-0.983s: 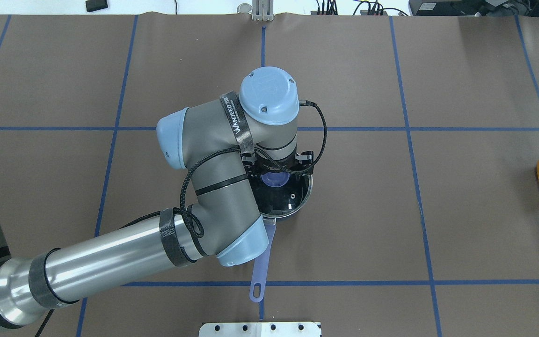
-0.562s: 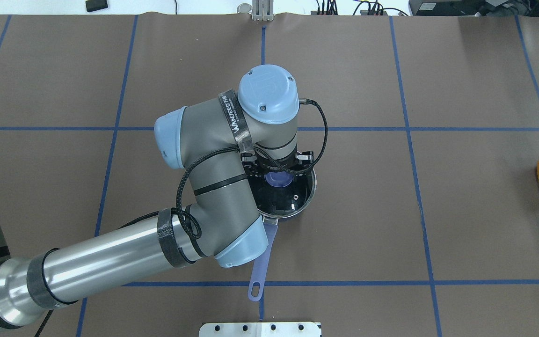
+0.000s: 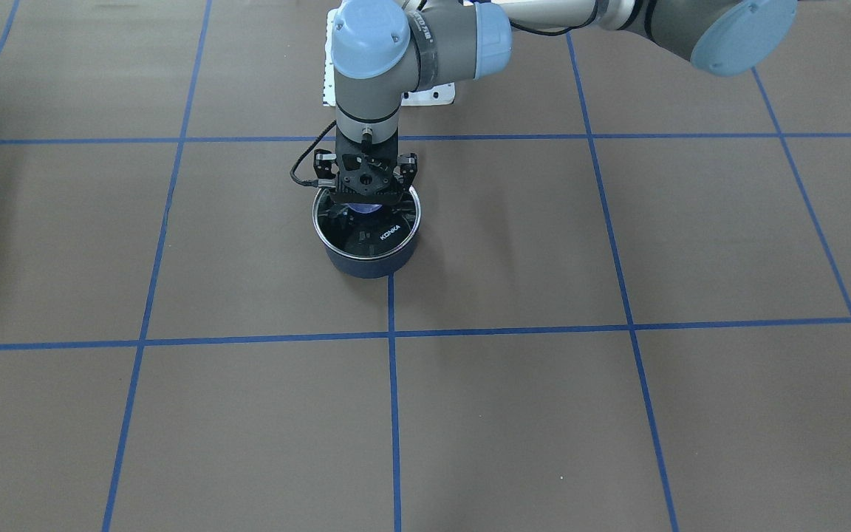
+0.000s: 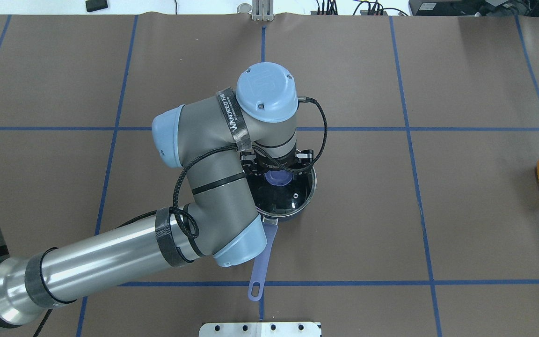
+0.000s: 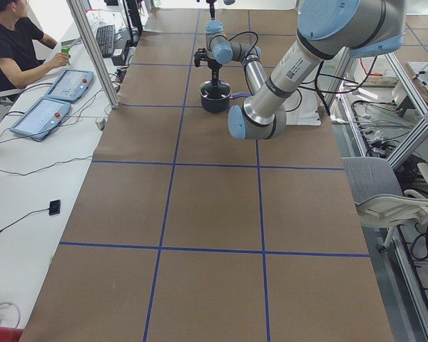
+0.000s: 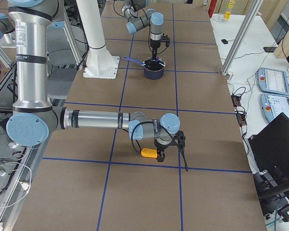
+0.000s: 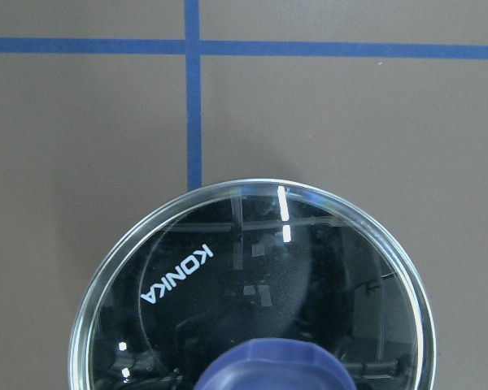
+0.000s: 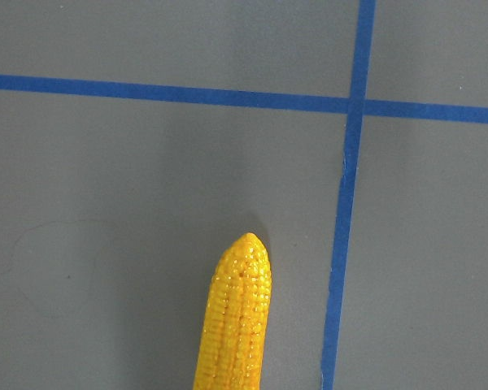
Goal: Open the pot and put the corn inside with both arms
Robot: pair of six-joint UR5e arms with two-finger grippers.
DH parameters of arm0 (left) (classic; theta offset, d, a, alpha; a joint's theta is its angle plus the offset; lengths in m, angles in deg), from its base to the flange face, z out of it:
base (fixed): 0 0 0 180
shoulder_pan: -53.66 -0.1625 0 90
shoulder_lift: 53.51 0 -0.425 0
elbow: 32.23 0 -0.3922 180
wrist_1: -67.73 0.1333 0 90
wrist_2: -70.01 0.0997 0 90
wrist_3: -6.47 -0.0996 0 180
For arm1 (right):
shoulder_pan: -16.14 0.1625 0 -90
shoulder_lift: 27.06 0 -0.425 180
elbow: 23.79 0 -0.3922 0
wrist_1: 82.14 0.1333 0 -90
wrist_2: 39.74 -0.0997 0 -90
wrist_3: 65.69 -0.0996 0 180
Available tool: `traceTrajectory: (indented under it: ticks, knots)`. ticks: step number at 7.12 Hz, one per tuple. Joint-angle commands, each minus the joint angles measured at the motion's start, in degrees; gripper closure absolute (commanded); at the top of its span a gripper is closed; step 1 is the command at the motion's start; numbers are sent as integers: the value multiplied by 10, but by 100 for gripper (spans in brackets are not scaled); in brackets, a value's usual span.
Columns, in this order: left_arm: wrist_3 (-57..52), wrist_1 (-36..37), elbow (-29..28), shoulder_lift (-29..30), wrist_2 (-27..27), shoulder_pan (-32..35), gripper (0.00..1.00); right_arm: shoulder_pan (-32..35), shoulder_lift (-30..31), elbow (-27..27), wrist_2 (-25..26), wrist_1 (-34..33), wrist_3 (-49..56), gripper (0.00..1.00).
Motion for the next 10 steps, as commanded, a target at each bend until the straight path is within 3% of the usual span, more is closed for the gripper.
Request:
traceTrajectory:
  ticks: [1,3,5,8,10]
  knots:
    - [-5,11,27,-2,-5,28,49,-14,7,-6,1,26,-1,1]
    - [-28,61,76,-16,-30,72,49,-32,14,-32,5,83,-3,1]
    - [-94,63,135,-84,-70,131,49,-60,42,-35,24,122,-3,1]
    - [-161,65,170,-143,-107,189,49,-102,43,-36,50,126,-7,0]
    - [-225,117,182,-147,-117,219,49,-107,43,-36,56,142,-8,0]
